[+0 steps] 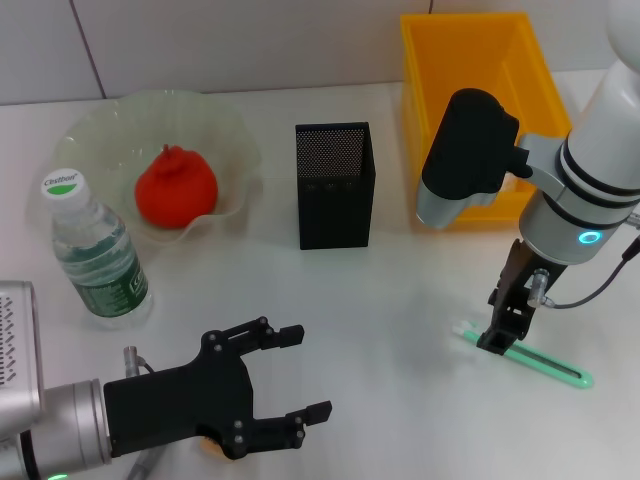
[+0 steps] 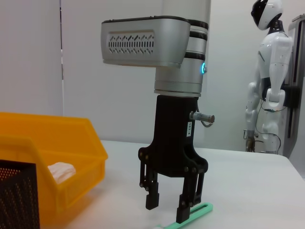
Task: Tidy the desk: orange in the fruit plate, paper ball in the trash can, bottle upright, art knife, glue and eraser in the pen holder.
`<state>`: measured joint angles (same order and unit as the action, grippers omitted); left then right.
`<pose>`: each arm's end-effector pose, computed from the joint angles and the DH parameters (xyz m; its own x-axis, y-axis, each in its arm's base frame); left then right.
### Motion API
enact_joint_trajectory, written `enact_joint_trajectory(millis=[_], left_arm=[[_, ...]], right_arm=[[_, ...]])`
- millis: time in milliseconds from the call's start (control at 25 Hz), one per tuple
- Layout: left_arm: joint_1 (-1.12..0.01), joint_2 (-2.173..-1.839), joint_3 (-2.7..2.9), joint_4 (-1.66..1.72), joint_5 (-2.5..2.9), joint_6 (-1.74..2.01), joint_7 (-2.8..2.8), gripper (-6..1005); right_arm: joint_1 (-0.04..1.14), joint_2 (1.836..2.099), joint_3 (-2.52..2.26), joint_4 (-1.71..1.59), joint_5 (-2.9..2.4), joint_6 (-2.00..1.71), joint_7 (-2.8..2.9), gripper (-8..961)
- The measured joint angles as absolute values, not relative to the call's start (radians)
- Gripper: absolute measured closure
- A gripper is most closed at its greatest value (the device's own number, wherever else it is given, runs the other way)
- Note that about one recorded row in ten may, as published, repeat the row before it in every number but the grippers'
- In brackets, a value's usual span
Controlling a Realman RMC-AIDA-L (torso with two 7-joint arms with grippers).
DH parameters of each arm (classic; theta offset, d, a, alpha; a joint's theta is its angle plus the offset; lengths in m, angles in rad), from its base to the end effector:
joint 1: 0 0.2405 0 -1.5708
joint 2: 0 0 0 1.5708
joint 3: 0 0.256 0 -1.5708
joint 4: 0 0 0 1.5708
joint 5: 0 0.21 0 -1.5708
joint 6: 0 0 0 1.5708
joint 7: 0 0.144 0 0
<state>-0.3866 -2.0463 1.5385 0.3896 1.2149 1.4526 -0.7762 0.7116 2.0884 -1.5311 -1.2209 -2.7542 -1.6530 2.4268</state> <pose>-0.2616 0.2540 -0.0795 0.8150 0.0568 0.5767 0.1609 -0.9782 -0.1310 0.1840 0.3470 -0.0238 0.6926 -0.4548 0.5599 -0.3083 -0.8884 -0.3401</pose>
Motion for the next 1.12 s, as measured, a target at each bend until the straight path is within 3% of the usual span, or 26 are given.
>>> enact_joint_trajectory(millis=[640,880,1120], left_arm=[[-0.387,-2.044,1.538,0.390,1.215,1.447,-0.776,183],[-0.387,-2.044,1.539,0.390,1.215,1.445,-0.776,183],[-0.386,-2.045,1.539,0.390,1.215,1.443,-0.776,183]], right_arm=[[0.707,2.088,-1.546,-1.210,-2.750,-1.647,2.431,401],[0.706,2.088,-1.546,-1.210,-2.750,-1.647,2.431,526],[0.706,2.088,-1.549,-1.209,-2.750,-1.637,2.431,529]])
